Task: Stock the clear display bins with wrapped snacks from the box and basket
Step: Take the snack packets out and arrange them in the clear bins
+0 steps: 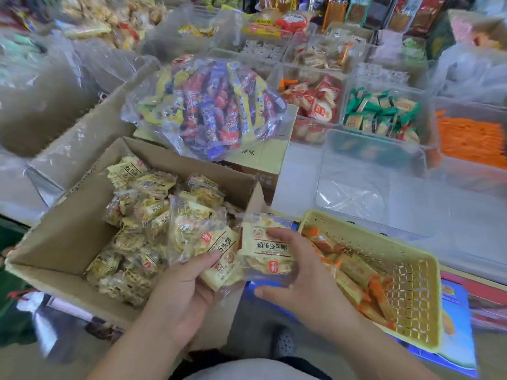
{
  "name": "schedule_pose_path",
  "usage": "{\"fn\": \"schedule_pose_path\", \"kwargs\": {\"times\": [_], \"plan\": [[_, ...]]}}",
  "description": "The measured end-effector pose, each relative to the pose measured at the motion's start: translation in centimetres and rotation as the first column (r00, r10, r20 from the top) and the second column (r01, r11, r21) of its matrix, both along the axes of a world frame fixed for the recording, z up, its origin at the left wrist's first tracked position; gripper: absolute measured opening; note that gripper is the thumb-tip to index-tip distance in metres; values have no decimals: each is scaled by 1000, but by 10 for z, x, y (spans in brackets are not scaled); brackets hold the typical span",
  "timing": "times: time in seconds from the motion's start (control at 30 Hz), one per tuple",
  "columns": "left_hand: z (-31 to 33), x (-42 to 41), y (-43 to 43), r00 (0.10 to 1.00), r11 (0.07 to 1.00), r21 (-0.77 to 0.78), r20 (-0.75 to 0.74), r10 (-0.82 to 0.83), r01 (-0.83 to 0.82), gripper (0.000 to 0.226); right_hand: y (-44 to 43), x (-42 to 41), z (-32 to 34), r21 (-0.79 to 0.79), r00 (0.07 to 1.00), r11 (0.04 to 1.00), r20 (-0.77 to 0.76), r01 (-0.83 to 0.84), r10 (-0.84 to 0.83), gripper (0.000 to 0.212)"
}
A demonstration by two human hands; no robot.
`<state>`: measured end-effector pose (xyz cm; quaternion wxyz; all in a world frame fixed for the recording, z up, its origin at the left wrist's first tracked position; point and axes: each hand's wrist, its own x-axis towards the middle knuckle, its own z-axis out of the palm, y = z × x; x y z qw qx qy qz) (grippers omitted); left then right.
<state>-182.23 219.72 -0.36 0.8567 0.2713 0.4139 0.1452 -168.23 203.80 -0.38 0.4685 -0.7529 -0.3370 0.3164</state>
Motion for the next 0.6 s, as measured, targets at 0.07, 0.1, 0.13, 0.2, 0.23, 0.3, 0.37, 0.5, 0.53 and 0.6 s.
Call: {"fn": "schedule_pose_path", "kwargs": {"times": [0.07, 0.1, 0.13, 0.2, 0.23, 0.3, 0.37, 0.5, 0.53, 0.6], "plan": [[5, 7, -16, 999, 1000, 2, -30, 10, -10, 30, -14, 7, -3, 0, 998, 1000, 56, 23, -23, 72], [6, 10, -22, 999, 1000, -6, -37, 19, -19, 32, -19, 10, -3, 13, 999, 1000, 38, 26, -26, 65], [7, 11, -28, 999, 999, -18, -36, 27, -28, 38, -23, 12, -3, 24, 1000, 999, 12, 23, -23, 60], [9, 14, -35, 999, 999, -44, -27, 31, -32, 46, -31, 19, -4, 41, 1000, 999, -2, 15, -15, 56], [10, 16, -37, 999, 998, -57, -23, 28, -29, 48, -33, 22, -5, 35, 1000, 999, 25, 1, -2, 54], [10, 19, -39, 1000, 997, -79, -22, 13, -14, 46, -36, 26, -4, -13, 990, 1000, 137, -24, 26, 55], [9, 22, -39, 1000, 996, -88, -24, -10, 7, 44, -40, 27, 3, -60, 959, 997, 278, -38, 53, 56], [4, 36, -39, 996, 994, -59, -5, -88, 88, 23, -53, 34, 15, -164, 900, 982, 407, -95, 155, 57], [3, 41, -40, 995, 993, -65, 4, -98, 98, 21, -57, 37, 15, -191, 887, 975, 423, -110, 183, 57], [0, 52, -44, 994, 991, -79, 18, -107, 108, 23, -65, 45, 13, -220, 865, 967, 452, -128, 218, 56]]}}
